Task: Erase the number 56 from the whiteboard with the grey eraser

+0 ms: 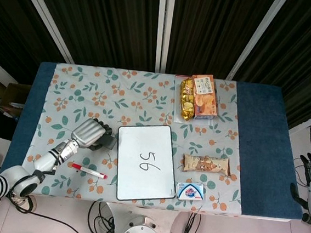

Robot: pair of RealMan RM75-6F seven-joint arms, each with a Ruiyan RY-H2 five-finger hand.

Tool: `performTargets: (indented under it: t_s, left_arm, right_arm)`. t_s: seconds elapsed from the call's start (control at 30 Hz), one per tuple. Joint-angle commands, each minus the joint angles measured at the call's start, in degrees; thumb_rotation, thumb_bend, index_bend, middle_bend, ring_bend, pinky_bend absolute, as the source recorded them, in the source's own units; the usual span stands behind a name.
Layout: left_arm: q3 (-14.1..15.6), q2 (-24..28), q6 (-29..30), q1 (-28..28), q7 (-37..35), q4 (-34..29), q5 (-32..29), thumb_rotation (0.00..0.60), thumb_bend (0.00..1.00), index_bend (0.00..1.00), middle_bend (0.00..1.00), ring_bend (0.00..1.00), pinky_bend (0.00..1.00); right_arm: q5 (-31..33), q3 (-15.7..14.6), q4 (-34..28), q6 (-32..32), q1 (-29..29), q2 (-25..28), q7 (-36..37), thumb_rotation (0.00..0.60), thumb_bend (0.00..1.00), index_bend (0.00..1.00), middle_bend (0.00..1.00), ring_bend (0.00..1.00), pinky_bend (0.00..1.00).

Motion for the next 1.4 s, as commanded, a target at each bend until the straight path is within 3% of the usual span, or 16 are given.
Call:
performTargets:
  t_s: [0.03,0.3,0.6,0.77,1.1,1.4]
  left_arm:
    - [-0.40,1.80,-0.29,-0.44,3.07,-4.28,-0.55,0.600,0.32,0.55,0.49,0.46,0.52]
    - [0.42,3.98,1.28,0.31,18.46,-18.31,-2.27,0.600,0.32,0.58,0.52,0.48,0.54]
    - [2.55,-0.28,3.00,1.77,27.46,-24.34,-2.10,0.600,0.32,0.59,0.54,0.49,0.55]
    - [2.32,-3.41,2.39,1.27,28.54,-23.89,-2.06,0.600,0.32,0.60,0.54,0.50,0.56]
    - [-0.08,-11.92,1.58,0.10,32.21,-16.22,-5.54,0.600,0.33,0.61,0.55,0.51,0.56]
    - [-1.60,-14.57,-0.29,-1.58,34.15,-13.34,-9.48,0.600,0.33,0.61,0.55,0.51,0.56]
  right_arm:
    - [0.11,0.09,0.19,-0.06,0.06,-0.13,0.15,0.600,0.32,0.00,0.00,0.00,0.00]
    - [0.87,1.13,0.96,0.76,0.01,-0.03,1.90,0.600,0.32,0.00,0.00,0.00,0.00]
    - [0.65,2.01,2.51,2.52,-0.25,0.29,5.38,0.600,0.32,0.00,0.00,0.00,0.00]
    - [0.84,2.17,2.95,2.89,-0.49,0.25,6.79,0.600,0.33,0.00,0.00,0.00,0.00]
    - [0.38,2.88,4.22,5.08,-0.88,-0.26,8.43,0.600,0.33,0.00,0.00,0.00,0.00]
    - [0.60,3.06,4.61,5.69,-1.30,-0.20,9.06,0.600,0.32,0.00,0.00,0.00,0.00]
